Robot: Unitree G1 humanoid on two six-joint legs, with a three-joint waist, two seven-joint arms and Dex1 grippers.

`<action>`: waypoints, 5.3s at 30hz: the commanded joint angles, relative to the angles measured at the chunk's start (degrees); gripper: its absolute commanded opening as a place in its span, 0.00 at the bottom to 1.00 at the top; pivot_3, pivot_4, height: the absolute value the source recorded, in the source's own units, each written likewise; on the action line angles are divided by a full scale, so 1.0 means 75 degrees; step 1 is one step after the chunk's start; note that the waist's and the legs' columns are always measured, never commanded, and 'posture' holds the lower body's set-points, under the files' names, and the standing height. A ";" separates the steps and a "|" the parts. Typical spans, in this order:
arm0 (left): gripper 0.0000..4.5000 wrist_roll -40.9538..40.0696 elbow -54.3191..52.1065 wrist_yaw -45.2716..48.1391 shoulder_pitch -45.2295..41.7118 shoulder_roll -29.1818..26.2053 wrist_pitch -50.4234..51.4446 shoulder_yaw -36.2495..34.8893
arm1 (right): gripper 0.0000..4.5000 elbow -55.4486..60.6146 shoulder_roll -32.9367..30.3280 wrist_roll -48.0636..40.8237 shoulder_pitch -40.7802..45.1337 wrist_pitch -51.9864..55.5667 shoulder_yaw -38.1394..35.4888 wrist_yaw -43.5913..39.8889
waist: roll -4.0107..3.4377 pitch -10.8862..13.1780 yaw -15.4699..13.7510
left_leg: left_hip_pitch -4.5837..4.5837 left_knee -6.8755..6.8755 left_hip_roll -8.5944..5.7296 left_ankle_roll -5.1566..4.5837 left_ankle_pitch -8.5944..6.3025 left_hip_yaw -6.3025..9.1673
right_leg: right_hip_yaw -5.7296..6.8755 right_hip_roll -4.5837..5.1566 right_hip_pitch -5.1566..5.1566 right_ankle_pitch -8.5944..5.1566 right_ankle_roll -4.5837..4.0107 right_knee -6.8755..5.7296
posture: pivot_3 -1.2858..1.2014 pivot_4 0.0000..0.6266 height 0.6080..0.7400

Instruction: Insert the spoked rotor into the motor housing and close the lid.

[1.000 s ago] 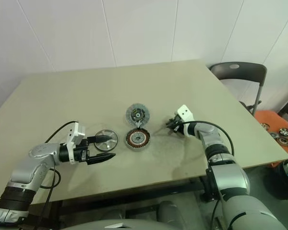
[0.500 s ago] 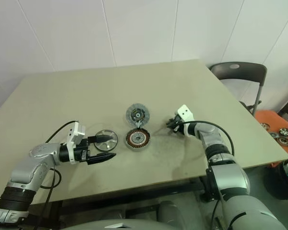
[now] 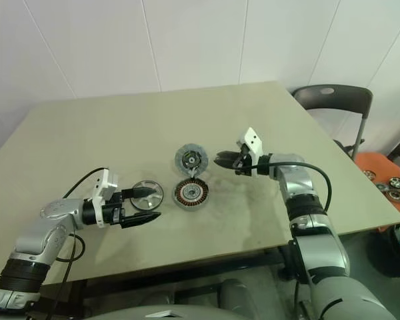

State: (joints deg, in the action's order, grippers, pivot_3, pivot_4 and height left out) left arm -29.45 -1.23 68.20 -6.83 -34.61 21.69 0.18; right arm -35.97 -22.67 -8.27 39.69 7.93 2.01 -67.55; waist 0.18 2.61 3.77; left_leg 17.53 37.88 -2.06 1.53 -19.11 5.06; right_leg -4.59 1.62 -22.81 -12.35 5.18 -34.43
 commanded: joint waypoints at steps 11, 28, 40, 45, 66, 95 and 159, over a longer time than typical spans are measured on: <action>1.00 -0.0062 0.0008 -0.0027 -0.0197 0.0049 -0.0147 -0.0199 | 0.16 0.1356 -0.0389 -0.0181 -0.0103 0.0567 0.0748 -0.0821 | -0.0001 0.0001 0.0008 | 0.0004 -0.0001 -0.0003 0.0000 0.0000 -0.0007 | 0.0002 -0.0001 -0.0003 -0.0021 0.0022 0.0007 | 0.52 0.00 1.00; 1.00 -0.0178 -0.0546 -0.0343 0.0172 0.0149 0.0010 -0.0220 | 0.16 0.0635 0.0458 -0.0414 0.0193 0.1497 0.1133 -0.1027 | -0.0001 0.0002 0.0006 | 0.0012 -0.0005 0.0001 0.0001 0.0000 -0.0001 | 0.0001 0.0002 -0.0015 0.0000 -0.0001 0.0009 | 0.52 0.00 1.00; 1.00 -0.0276 -0.0715 -0.0395 0.0295 0.0109 0.0113 -0.0214 | 0.16 0.0900 0.0870 -0.0189 -0.0019 0.1251 0.1480 -0.0821 | -0.0002 0.0002 0.0018 | 0.0020 -0.0006 0.0000 0.0001 -0.0001 -0.0001 | 0.0002 0.0001 -0.0026 0.0000 0.0000 0.0007 | 0.52 0.00 1.00; 1.00 -0.0283 -0.0738 -0.0428 0.0354 0.0136 0.0111 -0.0182 | 0.16 0.0632 0.0892 0.0188 -0.0087 0.0612 0.1719 -0.0475 | -0.0002 0.0002 0.0015 | 0.0033 -0.0006 -0.0002 0.0001 -0.0001 -0.0002 | 0.0002 0.0002 -0.0039 0.0001 0.0000 0.0005 | 0.52 0.00 1.00; 1.00 -0.0018 0.0323 0.0040 0.0323 0.0144 -0.0744 -0.0220 | 0.16 -0.0055 0.0910 0.0437 0.0060 0.0137 0.1816 -0.0489 | -0.0001 0.0001 0.0018 | 0.0050 -0.0006 -0.0006 0.0001 0.0000 -0.0001 | 0.0003 0.0001 -0.0057 0.0002 -0.0002 0.0005 | 0.52 0.00 1.00; 1.00 -0.0284 -0.0759 -0.0472 0.0308 0.0099 0.0062 -0.0218 | 0.59 -0.0338 0.0948 0.0618 0.0098 -0.0146 0.1771 -0.0325 | 0.0000 0.0000 0.0021 | 0.0046 -0.0004 -0.0003 0.0002 0.0000 0.0000 | 0.0003 0.0001 -0.0056 0.0003 -0.0002 -0.0005 | 0.52 0.00 1.00; 1.00 -0.0257 -0.0601 -0.0535 0.0356 0.0198 -0.0040 -0.0260 | 0.01 0.0287 0.0983 0.0336 0.0292 0.0369 0.1822 -0.1388 | 0.0001 -0.0001 0.0021 | 0.0057 -0.0003 -0.0004 0.0002 0.0000 0.0004 | 0.0006 0.0004 -0.0070 0.0004 -0.0001 -0.0011 | 0.52 0.00 1.00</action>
State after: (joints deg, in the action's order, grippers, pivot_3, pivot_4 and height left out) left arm -30.63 -4.60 64.38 -3.02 -33.15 21.68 -0.81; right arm -36.04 -15.23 -5.69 41.03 10.63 15.58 -77.91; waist 0.19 2.60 3.93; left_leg 17.96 37.87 -2.09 1.55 -19.11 5.09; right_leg -4.54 1.65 -23.34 -12.32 5.18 -34.51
